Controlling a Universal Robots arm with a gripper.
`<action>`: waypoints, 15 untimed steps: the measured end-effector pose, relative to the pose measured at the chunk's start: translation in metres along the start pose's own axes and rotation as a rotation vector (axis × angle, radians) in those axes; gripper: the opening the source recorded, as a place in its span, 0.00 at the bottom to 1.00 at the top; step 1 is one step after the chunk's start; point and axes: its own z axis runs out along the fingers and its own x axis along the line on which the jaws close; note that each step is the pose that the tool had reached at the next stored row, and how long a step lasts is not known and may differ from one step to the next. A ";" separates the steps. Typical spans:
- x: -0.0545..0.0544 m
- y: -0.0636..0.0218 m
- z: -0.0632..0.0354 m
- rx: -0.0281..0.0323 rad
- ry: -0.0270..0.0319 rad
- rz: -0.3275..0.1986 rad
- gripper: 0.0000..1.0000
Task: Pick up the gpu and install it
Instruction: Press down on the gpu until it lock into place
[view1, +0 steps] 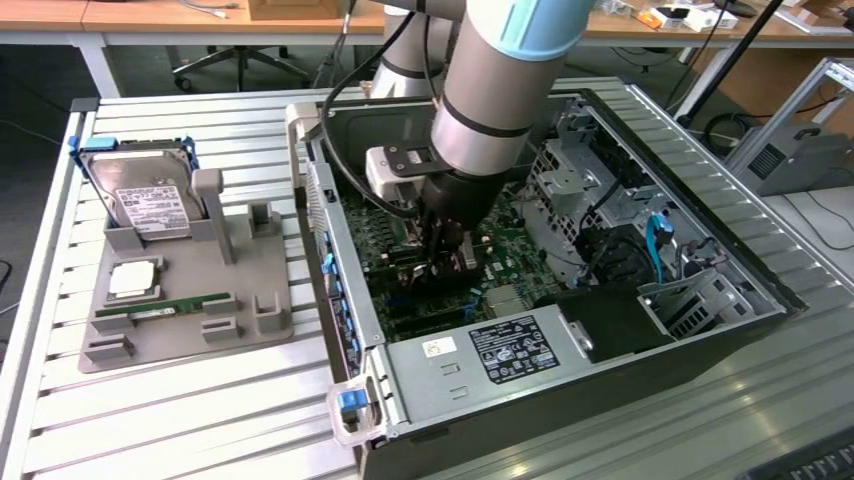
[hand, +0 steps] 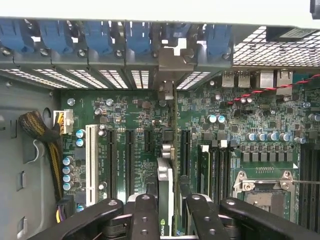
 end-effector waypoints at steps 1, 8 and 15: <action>0.000 0.0000 0.0000 0.0001 -0.0001 0.000 0.27; -0.001 0.0025 -0.0130 0.0501 0.0003 -0.002 0.27; 0.002 0.0082 -0.0139 0.0569 0.0005 -0.002 0.27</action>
